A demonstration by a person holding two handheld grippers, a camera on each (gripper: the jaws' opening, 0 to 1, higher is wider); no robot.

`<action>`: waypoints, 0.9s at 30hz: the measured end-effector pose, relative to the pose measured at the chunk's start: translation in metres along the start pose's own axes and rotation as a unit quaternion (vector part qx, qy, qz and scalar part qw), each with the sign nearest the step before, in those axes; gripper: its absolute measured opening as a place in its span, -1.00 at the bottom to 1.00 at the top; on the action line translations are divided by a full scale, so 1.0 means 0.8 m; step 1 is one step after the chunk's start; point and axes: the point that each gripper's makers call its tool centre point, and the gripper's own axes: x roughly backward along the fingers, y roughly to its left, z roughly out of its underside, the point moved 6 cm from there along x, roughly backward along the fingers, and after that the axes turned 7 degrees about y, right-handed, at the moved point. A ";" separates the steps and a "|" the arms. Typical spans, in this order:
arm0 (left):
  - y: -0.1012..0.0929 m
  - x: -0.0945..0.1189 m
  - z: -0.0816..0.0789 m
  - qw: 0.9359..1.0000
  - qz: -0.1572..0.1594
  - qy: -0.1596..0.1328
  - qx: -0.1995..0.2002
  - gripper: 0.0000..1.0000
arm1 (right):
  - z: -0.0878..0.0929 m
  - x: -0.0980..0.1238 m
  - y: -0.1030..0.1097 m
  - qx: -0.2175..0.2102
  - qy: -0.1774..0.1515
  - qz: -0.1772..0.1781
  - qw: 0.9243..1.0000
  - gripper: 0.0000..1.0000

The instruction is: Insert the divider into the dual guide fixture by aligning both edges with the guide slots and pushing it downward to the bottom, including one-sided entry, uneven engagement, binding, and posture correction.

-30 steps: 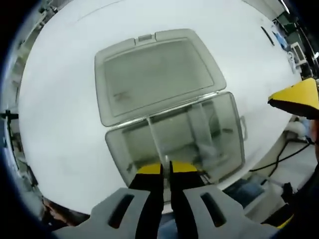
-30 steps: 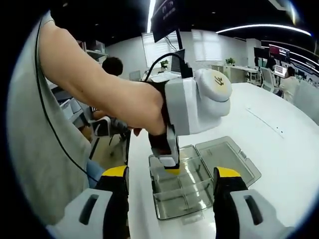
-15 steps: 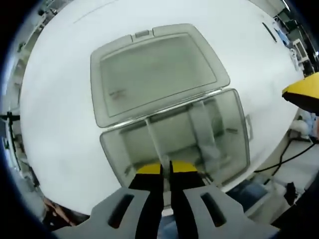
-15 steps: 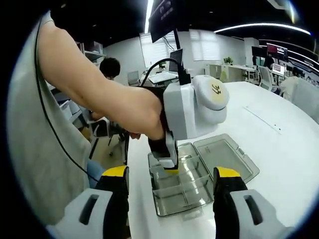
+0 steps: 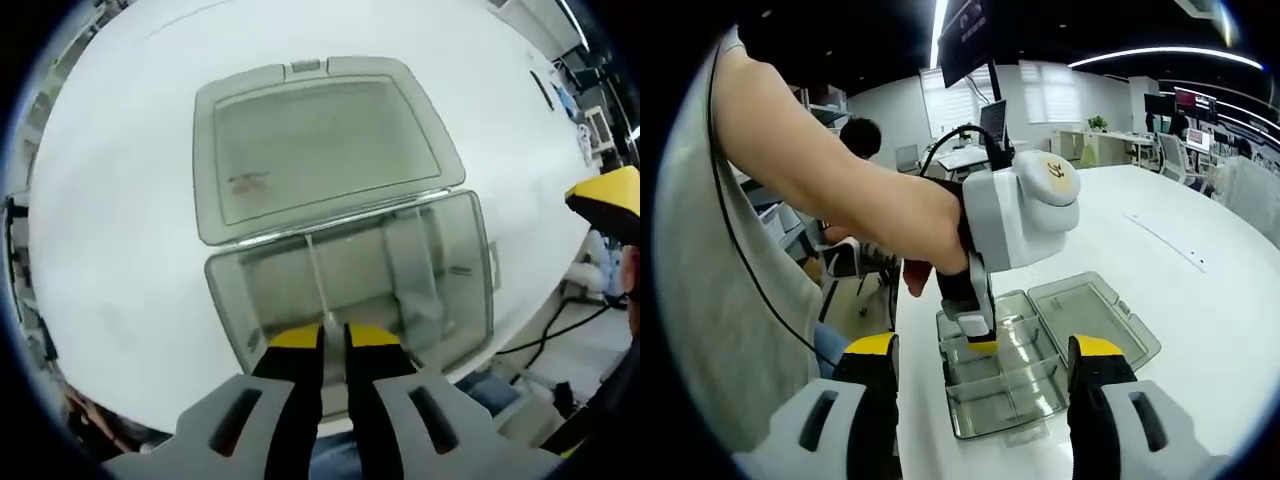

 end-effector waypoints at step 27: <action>-0.002 0.014 0.011 1.000 0.019 -0.014 0.010 -1.00 | -0.007 0.003 0.005 0.003 -0.009 0.000 1.000 0.33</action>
